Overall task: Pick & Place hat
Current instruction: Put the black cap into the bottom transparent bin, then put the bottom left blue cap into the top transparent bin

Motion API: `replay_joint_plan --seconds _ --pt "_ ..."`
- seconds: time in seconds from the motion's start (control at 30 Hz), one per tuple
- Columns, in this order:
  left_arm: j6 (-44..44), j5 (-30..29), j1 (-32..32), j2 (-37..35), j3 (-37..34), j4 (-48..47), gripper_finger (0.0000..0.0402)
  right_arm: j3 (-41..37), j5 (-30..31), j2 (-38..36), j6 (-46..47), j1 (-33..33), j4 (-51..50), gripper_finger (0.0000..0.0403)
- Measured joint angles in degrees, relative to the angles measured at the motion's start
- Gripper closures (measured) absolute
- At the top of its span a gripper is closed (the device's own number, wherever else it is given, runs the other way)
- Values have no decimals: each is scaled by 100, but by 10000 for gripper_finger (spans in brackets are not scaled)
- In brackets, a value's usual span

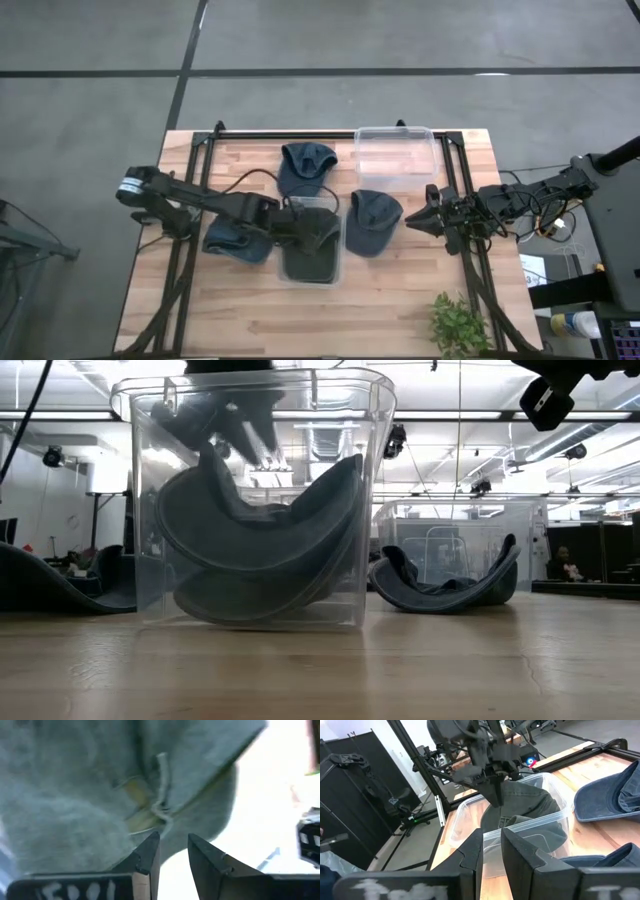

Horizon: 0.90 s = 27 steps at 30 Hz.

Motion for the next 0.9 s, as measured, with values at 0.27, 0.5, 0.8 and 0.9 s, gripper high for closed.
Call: replay_joint_plan --seconds 0.27,0.5,0.8,0.9 --pt "255 -738 -74 -310 1549 -2323 310 0 0 -1 3 0 -8 339" --pt "-2125 -1582 -834 -1013 1663 -4704 310 0 -2 -1 3 0 -15 339" --pt "-4695 -927 -1600 -2244 -467 -4110 310 0 -4 4 1 0 -52 339" --pt "-5012 -690 -1766 -2416 -1146 -3465 310 0 -7 2 3 0 -52 339"
